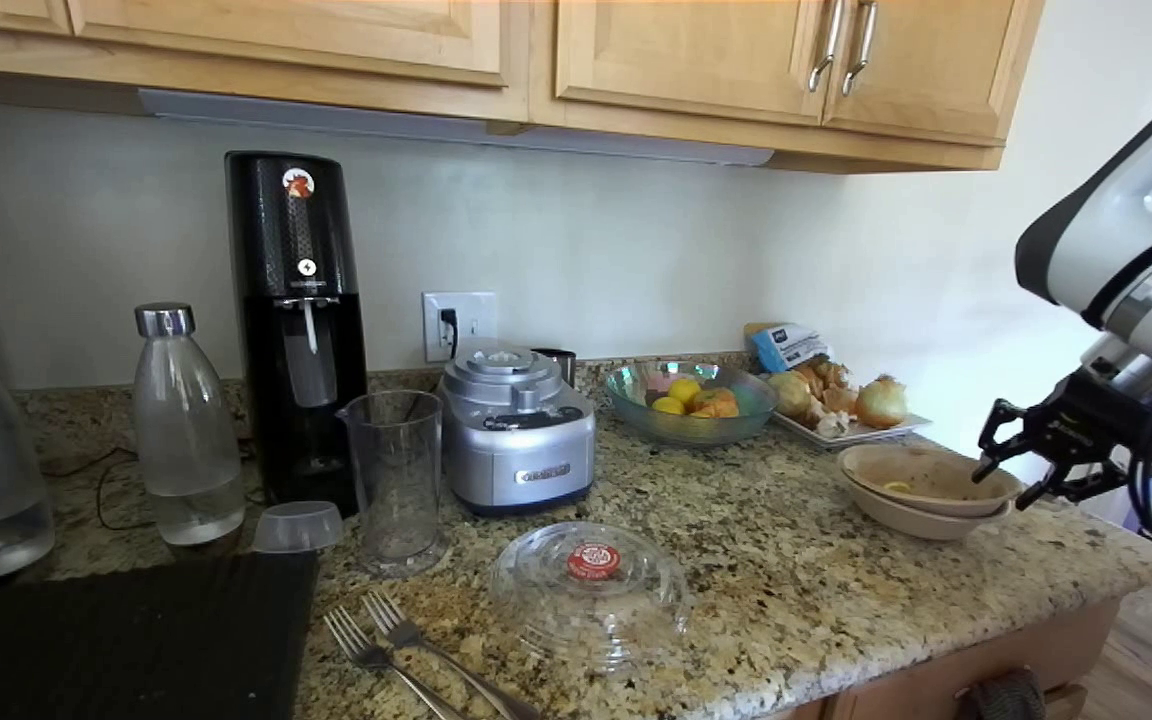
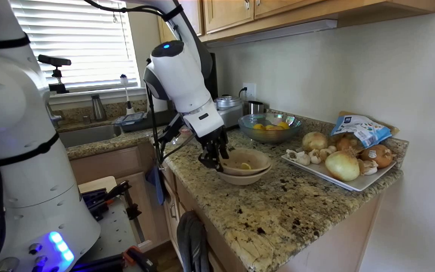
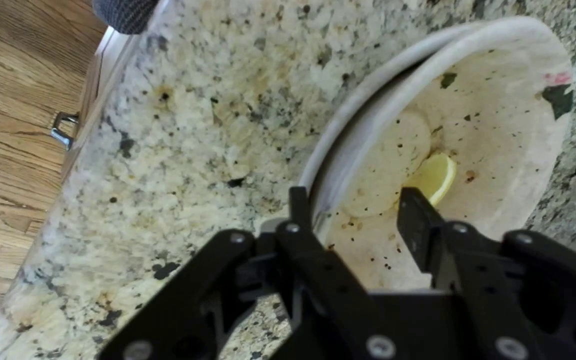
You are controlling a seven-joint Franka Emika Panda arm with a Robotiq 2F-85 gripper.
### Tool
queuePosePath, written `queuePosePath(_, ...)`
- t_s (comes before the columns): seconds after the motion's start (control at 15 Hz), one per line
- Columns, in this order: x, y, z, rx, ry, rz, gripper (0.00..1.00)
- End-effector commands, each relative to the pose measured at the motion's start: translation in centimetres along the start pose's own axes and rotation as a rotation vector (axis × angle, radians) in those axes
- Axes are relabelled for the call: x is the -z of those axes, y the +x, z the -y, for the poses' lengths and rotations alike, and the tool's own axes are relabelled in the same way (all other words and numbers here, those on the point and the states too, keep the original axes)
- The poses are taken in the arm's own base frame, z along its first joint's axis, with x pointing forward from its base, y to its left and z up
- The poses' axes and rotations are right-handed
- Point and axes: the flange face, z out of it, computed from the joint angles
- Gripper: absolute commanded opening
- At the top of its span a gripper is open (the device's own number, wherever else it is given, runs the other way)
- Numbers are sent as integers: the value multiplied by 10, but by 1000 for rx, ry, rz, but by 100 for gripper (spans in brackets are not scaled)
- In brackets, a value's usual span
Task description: Put the left plate on the right plate
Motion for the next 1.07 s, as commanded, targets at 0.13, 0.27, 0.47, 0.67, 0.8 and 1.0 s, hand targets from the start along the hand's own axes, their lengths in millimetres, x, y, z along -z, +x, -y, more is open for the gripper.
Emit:
queuePosePath(0.13, -3, 9, -18, -33, -40, -16, 8)
queuePosePath(0.27, -2, 10, -19, -37, -41, -20, 4)
queuePosePath(0.47, 3, 8, -19, -36, -35, -25, 6)
queuePosePath(0.67, 3, 7, -18, -33, -35, -25, 6)
queuePosePath(0.8, 3, 7, -18, -33, -33, -25, 6)
queuePosePath(1.0, 7, 9, -15, -42, -9, -22, 6)
